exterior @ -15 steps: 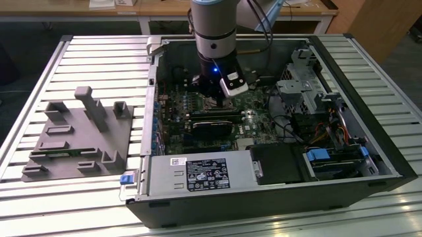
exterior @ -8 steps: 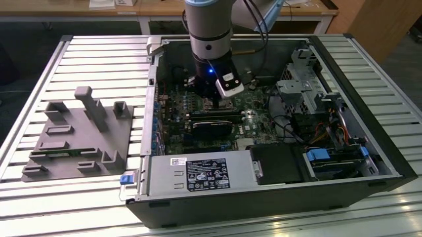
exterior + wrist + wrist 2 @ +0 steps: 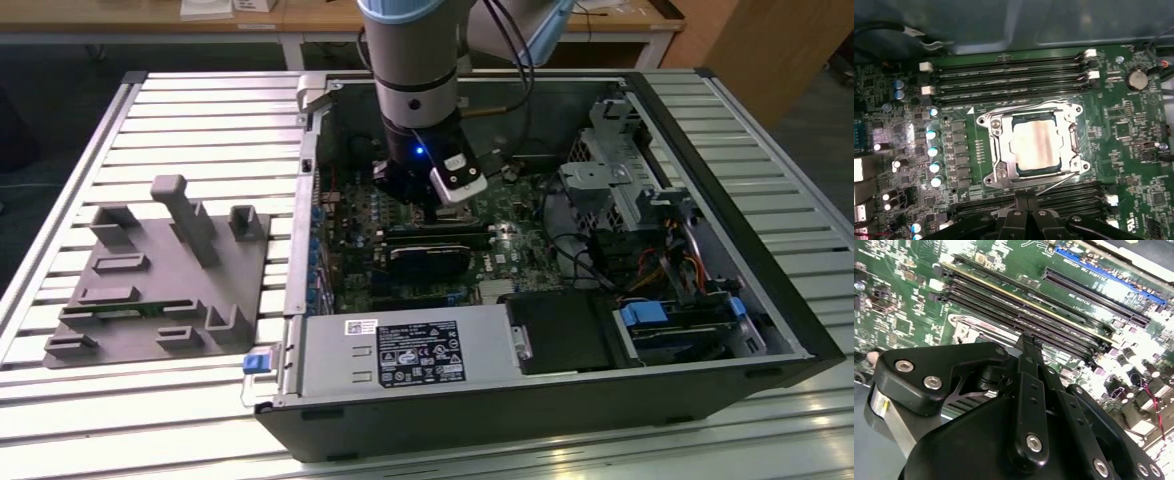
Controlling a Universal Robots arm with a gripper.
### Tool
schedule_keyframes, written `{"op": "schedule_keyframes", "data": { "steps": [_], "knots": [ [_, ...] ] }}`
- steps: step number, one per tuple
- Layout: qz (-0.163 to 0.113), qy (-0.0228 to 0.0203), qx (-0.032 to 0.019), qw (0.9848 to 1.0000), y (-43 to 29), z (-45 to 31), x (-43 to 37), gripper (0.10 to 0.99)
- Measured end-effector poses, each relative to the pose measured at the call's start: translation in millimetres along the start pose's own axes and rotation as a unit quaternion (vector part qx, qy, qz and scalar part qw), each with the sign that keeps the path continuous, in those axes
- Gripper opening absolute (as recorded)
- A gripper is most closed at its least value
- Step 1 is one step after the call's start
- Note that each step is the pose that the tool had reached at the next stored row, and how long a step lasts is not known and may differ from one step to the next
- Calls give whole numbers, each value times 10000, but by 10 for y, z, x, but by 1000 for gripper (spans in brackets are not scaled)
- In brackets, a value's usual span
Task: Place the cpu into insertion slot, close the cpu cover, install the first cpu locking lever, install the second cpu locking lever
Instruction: 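Install the second cpu locking lever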
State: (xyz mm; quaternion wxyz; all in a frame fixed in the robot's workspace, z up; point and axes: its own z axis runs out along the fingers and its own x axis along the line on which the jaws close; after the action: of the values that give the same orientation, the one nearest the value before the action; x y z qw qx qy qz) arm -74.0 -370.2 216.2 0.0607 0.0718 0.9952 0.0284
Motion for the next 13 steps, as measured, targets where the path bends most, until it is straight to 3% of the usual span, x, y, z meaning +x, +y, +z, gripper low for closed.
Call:
{"op": "schedule_keyframes", "data": {
  "steps": [8, 11, 13],
  "knots": [
    [-17, 3, -17, 10000, -19, 2, 8, 106],
    [-8, 13, -85, 10000, -60, 6, 16, 106],
    [6, 29, -197, 9998, -89, 11, 28, 106]
  ]
}}
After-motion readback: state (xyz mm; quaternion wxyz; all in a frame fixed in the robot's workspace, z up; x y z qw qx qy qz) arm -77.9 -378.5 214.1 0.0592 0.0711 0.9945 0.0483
